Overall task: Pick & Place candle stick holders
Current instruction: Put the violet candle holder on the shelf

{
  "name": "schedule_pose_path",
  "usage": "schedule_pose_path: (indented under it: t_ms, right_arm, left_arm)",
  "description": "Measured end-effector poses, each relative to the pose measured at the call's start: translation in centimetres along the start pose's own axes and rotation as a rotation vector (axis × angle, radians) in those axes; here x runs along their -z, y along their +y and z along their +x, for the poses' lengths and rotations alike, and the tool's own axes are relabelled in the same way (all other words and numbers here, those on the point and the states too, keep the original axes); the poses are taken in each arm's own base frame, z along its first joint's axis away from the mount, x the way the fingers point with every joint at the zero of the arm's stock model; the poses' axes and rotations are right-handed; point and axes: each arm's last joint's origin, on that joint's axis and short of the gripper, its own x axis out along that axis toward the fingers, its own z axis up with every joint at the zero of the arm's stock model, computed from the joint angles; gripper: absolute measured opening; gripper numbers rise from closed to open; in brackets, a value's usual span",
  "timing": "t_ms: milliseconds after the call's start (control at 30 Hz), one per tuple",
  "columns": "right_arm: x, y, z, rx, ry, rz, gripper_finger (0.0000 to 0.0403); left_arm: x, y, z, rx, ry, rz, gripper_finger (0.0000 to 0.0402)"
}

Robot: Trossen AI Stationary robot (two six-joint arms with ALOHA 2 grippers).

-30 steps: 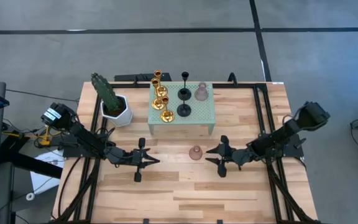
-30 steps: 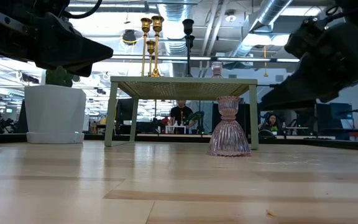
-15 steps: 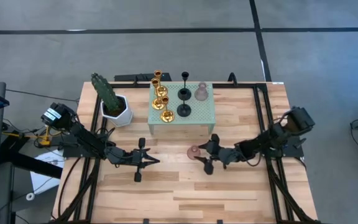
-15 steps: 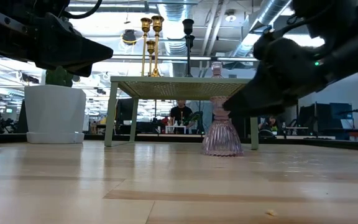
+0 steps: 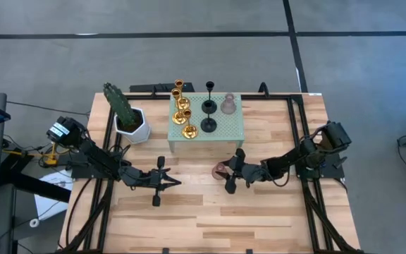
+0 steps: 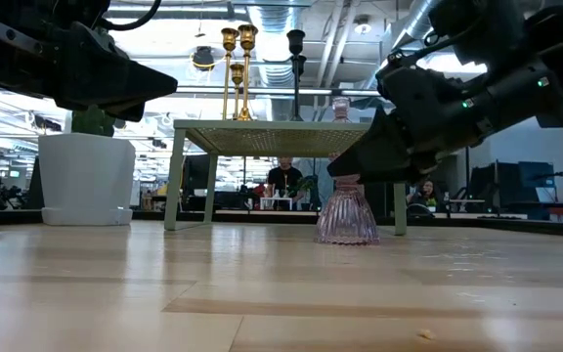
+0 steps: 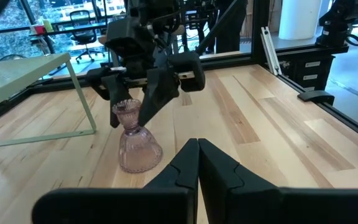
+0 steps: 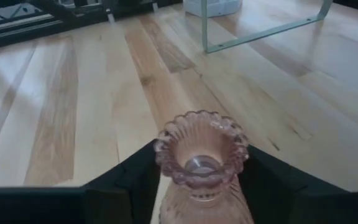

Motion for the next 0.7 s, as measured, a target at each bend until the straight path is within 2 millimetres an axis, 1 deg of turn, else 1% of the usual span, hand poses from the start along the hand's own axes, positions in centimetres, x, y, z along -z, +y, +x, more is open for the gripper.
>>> schedule_pose_path:
  t_ms: [200,467,600,700]
  right_arm:
    - [-0.1,0.1,0.0,-0.006,-0.008,0.004,0.0124]
    - [-0.5,0.3,-0.4,-0.061,0.008,0.008,0.0124]
    - [-2.0,0.3,-1.3,-0.075,-0.026,0.029,0.0124]
    - [-3.2,0.2,-2.3,-0.079,-0.036,0.036,0.0124]
  left_arm:
    - [0.0,0.0,0.0,0.0,0.002,0.001,0.0008]
    - [0.0,0.0,0.0,0.0,0.002,0.001,0.0008]
    - [0.0,0.0,0.0,0.001,0.002,0.001,0.0008]
    - [0.0,0.0,0.0,0.0,0.002,0.001,0.0008]
